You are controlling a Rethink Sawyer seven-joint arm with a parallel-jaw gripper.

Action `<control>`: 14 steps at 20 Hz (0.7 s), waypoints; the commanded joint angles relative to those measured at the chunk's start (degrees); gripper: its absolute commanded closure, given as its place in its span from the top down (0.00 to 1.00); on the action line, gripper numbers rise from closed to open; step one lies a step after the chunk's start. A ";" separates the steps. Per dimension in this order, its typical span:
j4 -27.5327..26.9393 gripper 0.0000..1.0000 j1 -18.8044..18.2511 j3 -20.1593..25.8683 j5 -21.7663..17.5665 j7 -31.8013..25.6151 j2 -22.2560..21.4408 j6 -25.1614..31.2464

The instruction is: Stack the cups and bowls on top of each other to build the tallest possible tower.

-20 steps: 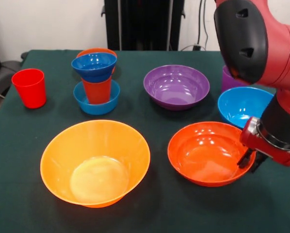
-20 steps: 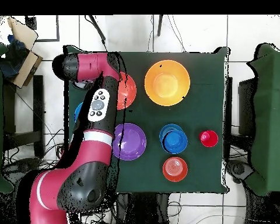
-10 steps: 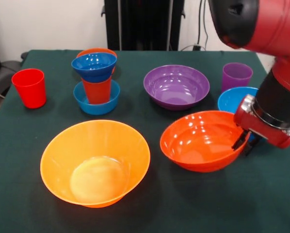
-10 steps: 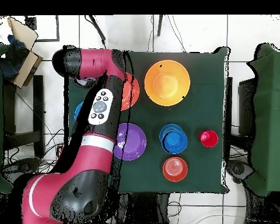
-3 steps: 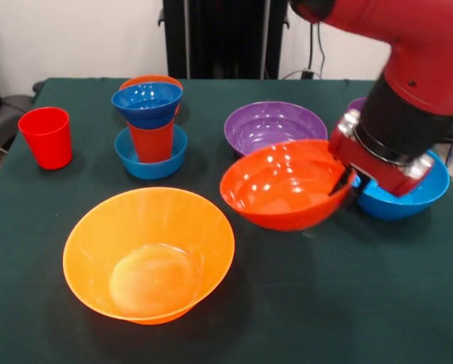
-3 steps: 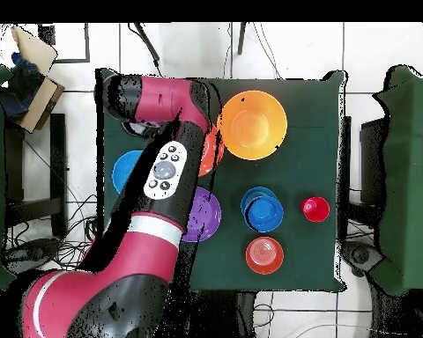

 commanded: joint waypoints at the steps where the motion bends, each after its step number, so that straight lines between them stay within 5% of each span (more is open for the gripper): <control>1: 18.65 0.00 -0.31 3.31 -6.53 -6.23 -12.61 -0.03; 14: 32.73 0.00 -2.71 2.64 -15.83 -11.87 -27.50 -1.04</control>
